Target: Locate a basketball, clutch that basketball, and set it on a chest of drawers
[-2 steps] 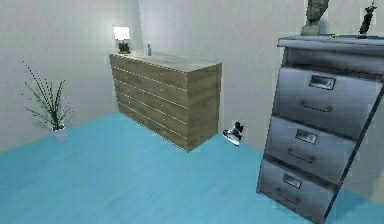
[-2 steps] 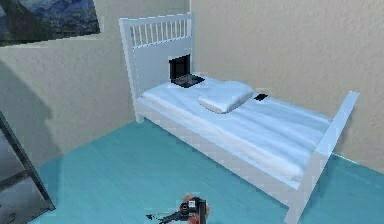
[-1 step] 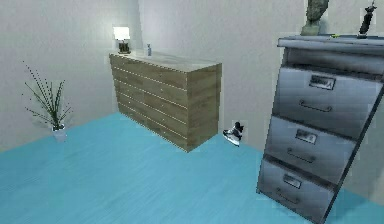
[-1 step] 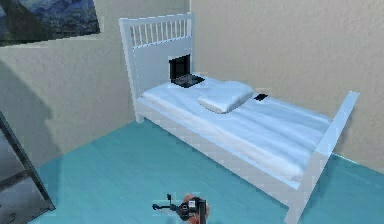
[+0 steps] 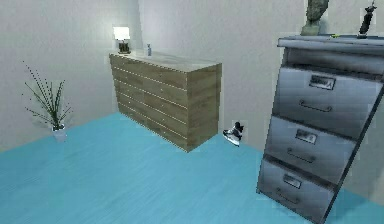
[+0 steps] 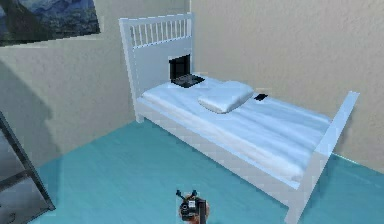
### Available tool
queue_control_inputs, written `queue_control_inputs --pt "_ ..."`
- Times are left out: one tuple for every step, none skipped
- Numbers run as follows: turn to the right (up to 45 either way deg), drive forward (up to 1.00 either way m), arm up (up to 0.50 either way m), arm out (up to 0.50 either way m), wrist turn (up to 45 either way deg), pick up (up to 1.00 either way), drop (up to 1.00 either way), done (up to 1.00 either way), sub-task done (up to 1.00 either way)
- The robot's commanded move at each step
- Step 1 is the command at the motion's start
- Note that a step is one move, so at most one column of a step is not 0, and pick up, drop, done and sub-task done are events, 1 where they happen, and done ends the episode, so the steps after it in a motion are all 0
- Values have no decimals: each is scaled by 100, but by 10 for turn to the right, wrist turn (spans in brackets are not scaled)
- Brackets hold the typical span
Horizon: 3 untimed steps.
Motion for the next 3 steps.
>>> queue_control_inputs --pt "0 0 0 0 180 0 0 0 0" --pt "0 0 -30 0 0 0 0 0 0" --pt "0 0 0 0 0 100 0 0 0"
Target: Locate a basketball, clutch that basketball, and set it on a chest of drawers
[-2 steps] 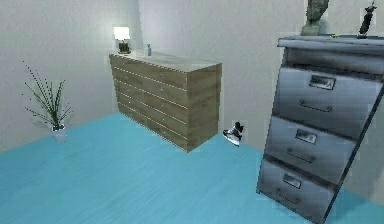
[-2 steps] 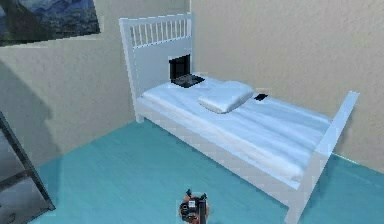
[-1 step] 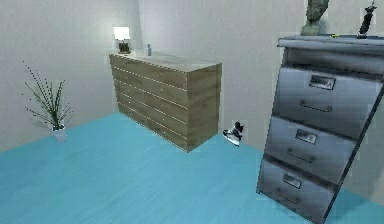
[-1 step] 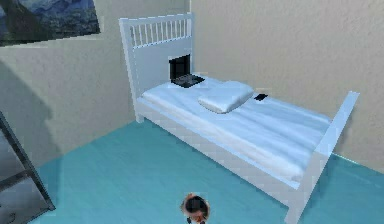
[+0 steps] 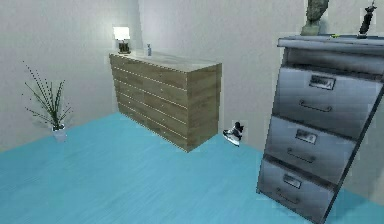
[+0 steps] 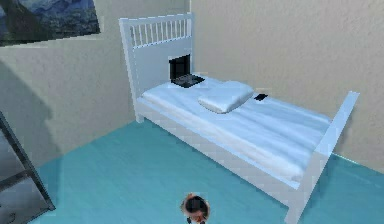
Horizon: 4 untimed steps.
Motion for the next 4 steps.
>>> queue_control_inputs --pt "0 0 10 0 0 0 0 0 0" --pt "0 0 50 0 0 0 0 0 0" --pt "0 0 46 0 0 0 0 0 0" --pt "0 0 0 0 -450 0 0 0 0"
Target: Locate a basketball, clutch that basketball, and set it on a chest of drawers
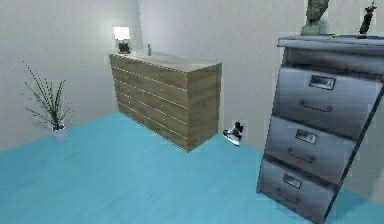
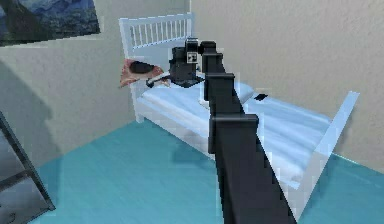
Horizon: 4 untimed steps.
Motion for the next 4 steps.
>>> queue_control_inputs --pt "0 0 0 0 -450 0 0 0 0" --pt "0 0 0 0 -450 0 0 0 0" --pt "0 0 0 0 -120 0 0 0 0" --pt "0 0 0 -48 0 0 0 0 0"
